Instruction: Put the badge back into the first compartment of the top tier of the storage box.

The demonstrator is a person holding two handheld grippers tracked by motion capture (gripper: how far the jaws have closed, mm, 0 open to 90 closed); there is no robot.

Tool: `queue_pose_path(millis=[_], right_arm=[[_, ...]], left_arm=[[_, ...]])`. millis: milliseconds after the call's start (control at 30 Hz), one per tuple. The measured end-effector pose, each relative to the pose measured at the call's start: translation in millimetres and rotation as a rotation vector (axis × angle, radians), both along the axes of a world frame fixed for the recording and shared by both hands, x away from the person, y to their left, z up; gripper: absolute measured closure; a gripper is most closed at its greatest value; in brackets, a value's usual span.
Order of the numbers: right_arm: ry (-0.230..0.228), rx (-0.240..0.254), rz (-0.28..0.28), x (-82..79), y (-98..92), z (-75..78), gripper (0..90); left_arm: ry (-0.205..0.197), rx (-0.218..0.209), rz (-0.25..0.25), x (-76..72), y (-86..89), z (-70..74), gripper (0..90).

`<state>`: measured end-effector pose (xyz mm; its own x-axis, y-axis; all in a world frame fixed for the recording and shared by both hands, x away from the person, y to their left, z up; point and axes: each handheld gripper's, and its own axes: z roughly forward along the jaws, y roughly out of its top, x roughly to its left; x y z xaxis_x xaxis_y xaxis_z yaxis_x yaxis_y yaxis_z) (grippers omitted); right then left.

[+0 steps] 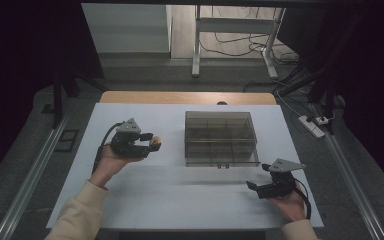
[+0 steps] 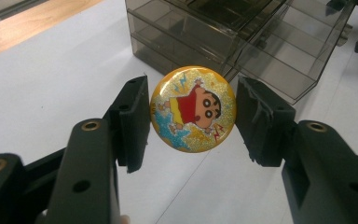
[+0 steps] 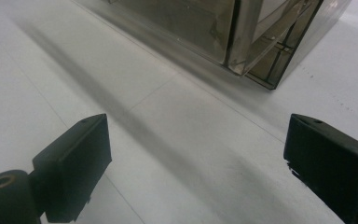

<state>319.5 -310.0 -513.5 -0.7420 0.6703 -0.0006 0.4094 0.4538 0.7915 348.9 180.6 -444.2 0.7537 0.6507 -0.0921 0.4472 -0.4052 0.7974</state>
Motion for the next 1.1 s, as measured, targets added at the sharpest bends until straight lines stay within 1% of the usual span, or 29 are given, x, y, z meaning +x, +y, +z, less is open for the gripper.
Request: queue_pose_path(millis=[300, 633, 967, 1100], right_arm=[[0.002, 0.000, -0.001, 0.0, -0.1, 0.1, 6.7], [0.002, 0.002, -0.002, 0.2, -0.1, -0.1, 6.7], [0.001, 0.002, -0.002, 0.5, 0.3, -0.4, 6.7], [-0.002, 0.010, -0.001, 0.6, 0.2, 0.2, 6.7]], left_arm=[[-0.013, -0.030, -0.001, -2.1, 0.5, 3.6, 46.4], [-0.026, -0.050, -0.010, -4.1, -1.8, 8.7, 46.4], [-0.049, -0.074, -0.023, -5.4, -8.8, 15.8, 46.4], [-0.054, -0.085, -0.029, -5.2, -12.6, 17.9, 46.4]])
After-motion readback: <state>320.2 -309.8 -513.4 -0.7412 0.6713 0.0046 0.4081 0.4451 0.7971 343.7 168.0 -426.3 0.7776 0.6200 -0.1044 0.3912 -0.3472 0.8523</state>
